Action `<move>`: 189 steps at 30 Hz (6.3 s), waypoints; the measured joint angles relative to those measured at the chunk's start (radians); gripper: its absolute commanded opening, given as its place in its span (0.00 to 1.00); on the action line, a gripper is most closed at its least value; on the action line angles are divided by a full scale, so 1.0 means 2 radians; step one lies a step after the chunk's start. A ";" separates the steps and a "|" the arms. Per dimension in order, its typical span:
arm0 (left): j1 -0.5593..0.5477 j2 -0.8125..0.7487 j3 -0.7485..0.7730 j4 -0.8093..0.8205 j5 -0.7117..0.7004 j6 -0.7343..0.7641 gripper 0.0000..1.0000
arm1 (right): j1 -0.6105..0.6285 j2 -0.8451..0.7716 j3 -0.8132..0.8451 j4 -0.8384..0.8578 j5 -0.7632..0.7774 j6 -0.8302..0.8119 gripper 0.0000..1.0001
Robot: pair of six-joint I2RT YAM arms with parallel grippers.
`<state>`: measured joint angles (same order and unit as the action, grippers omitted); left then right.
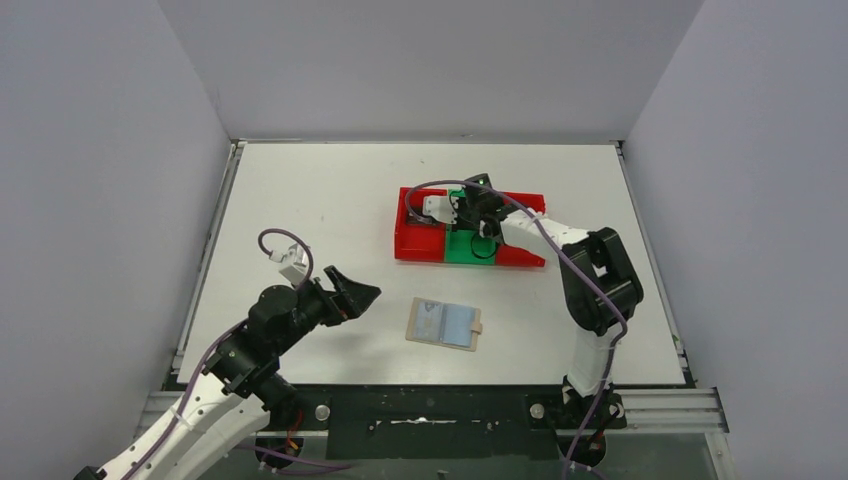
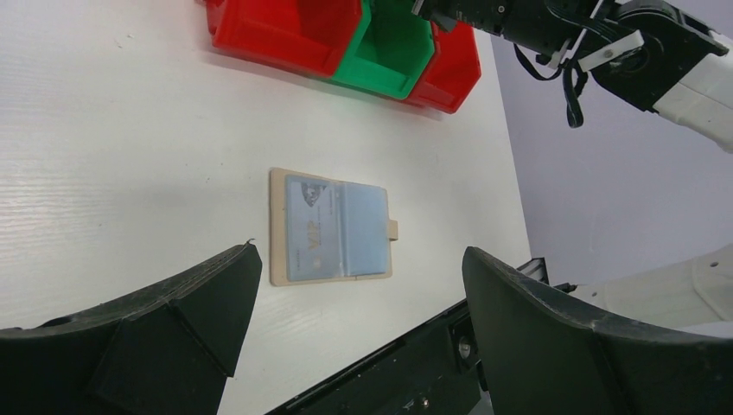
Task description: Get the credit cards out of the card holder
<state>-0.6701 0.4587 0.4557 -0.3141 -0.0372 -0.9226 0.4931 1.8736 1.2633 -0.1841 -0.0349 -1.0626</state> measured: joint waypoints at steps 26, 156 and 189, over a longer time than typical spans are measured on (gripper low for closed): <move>0.001 0.004 0.000 -0.002 -0.004 0.002 0.89 | -0.021 0.045 -0.002 0.027 -0.022 -0.065 0.35; 0.002 0.181 -0.032 0.143 0.119 -0.031 0.79 | 0.178 -0.241 -0.388 0.225 -0.022 1.045 0.00; -0.068 0.463 -0.027 0.369 0.162 -0.043 0.27 | 0.156 -0.238 -0.418 0.274 -0.057 1.062 0.00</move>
<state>-0.8055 1.3857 0.4011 0.4240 0.2859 -1.0096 0.8043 1.3972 0.4267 0.3630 -0.1486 1.0615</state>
